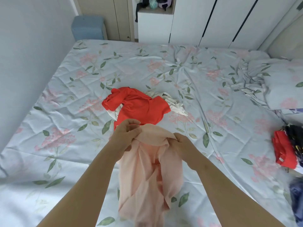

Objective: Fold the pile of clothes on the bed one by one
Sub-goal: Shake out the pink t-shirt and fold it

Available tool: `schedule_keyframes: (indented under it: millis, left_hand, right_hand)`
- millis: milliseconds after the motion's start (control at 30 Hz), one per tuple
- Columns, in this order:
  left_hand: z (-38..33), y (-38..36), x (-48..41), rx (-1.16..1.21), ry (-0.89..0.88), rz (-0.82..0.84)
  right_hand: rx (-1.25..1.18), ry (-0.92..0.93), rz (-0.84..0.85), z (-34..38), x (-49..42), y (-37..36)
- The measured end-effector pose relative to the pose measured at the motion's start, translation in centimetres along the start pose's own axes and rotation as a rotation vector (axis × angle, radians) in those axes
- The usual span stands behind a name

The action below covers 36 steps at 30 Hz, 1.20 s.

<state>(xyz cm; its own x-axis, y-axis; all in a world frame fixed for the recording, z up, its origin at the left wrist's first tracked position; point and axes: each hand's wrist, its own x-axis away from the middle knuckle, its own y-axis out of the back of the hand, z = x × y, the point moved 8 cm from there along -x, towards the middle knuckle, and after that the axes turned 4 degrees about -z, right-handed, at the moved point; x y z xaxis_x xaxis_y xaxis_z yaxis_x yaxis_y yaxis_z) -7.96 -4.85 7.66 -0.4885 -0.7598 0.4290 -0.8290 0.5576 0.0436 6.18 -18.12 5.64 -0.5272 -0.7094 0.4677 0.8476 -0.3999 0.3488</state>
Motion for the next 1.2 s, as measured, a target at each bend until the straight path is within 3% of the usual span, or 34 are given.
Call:
schedule_keyframes:
  millis: [267,500,667,800,1000,1200]
  left_hand:
    - [3.6,-11.3,6.5,-0.279,-0.009,0.329]
    - [5.1,-20.8,10.2,-0.236,0.151,0.343]
    - [6.2,-26.9,11.2,-0.367,0.046,0.35]
    - [6.0,-29.4,10.4,-0.042,0.041,0.19]
    - [3.8,-30.9,9.7,0.386,0.056,0.074]
    - [1.3,-29.8,8.7,0.425,-0.049,0.007]
  right_hand:
    - [-0.322,-0.057,-0.085,-3.3,4.7,6.7]
    - [-0.517,-0.068,-0.192,-7.5,7.9,16.1]
    - [-0.617,-0.091,-0.29,-11.0,8.7,22.2]
    - [-0.674,-0.074,-0.279,-13.0,8.8,25.3]
    - [-0.57,-0.095,-0.076,-14.7,8.0,25.8]
    - [-0.382,-0.025,0.096,-13.7,6.8,24.6]
